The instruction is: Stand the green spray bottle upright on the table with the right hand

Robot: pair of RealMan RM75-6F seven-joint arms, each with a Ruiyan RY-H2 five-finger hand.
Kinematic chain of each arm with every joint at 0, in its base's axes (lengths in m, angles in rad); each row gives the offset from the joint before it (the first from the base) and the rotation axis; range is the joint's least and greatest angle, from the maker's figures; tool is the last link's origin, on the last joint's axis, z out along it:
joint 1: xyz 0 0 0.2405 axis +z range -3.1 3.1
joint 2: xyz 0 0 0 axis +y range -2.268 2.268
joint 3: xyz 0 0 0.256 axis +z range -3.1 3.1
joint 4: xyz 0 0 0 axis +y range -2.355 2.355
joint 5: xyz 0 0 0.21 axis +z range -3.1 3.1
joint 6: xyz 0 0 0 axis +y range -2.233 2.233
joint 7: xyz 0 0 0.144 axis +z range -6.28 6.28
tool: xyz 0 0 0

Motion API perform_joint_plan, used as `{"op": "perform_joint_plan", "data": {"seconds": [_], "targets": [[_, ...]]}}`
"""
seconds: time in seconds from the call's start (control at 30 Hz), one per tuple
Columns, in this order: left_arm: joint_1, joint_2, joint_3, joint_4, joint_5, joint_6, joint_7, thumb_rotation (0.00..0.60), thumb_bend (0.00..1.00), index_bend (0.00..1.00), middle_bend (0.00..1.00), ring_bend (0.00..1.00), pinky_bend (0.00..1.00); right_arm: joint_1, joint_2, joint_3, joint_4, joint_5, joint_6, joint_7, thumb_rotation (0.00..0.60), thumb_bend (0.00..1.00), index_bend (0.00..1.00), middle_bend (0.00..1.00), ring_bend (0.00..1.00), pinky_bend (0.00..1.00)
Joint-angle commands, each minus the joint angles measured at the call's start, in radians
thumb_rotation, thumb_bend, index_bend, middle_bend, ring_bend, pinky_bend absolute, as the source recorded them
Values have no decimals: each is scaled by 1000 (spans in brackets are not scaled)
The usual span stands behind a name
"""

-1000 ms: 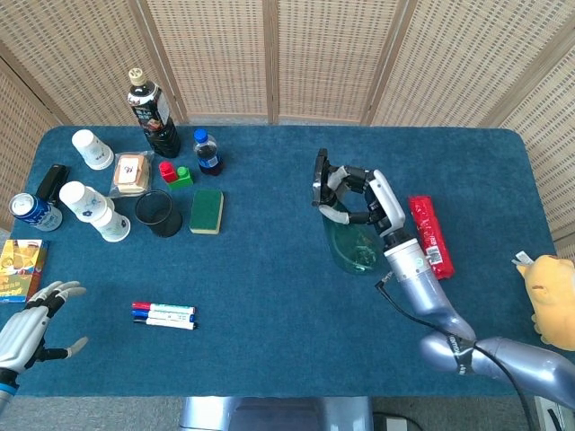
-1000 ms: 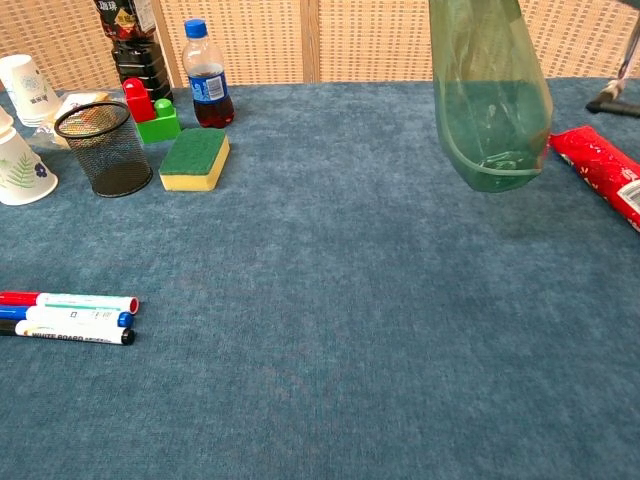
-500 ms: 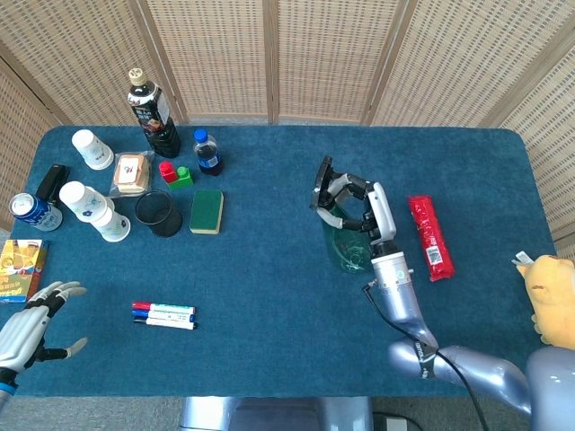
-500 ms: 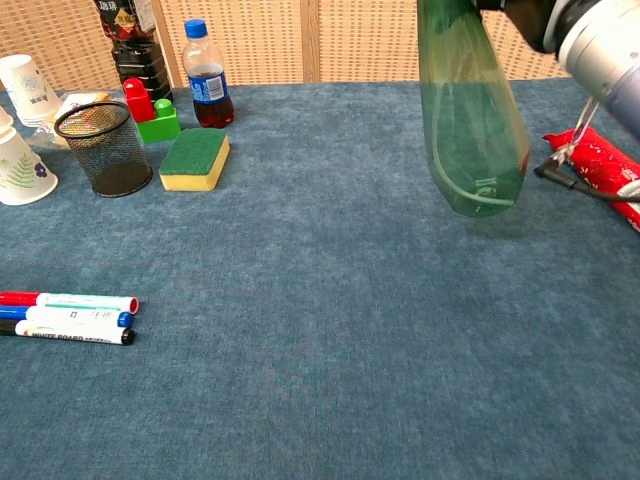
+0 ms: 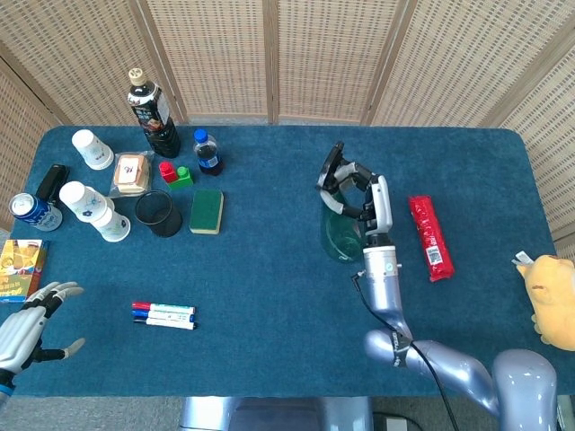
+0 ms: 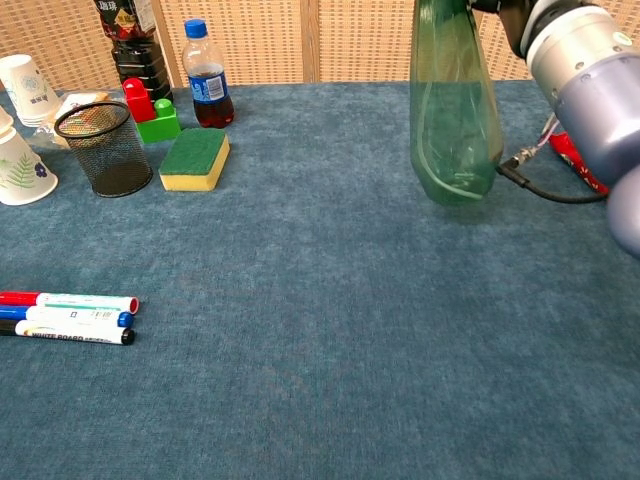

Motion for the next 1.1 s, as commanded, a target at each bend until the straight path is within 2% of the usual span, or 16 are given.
{"op": "perform_joint_plan", "data": {"seconds": [0.03, 0.2, 0.37, 0.77, 1.1], "targets": [[1, 1, 1, -1, -1, 0, 0, 600, 303, 173, 154, 91, 24, 10, -16, 28, 28, -2, -4, 30, 600, 272, 639, 618, 517, 592], [6, 4, 4, -2, -3, 4, 1, 600, 304, 173, 153, 91, 24, 13, -29, 55, 71, -13, -4, 72, 600, 271, 639, 618, 517, 592], [5, 5, 5, -8, -1, 3, 9, 600, 304, 173, 153, 91, 23, 12, -48, 60, 125, -34, 12, 89, 600, 271, 639, 618, 517, 592], [7, 10, 7, -25, -5, 6, 31, 600, 303, 173, 153, 91, 23, 17, -134, 22, 343, -89, 27, 127, 600, 266, 631, 610, 504, 568], [8, 9, 7, -30, -4, 10, 35, 600, 304, 173, 153, 91, 23, 6, -167, 7, 439, -102, 13, 174, 600, 254, 609, 591, 480, 550]]}}
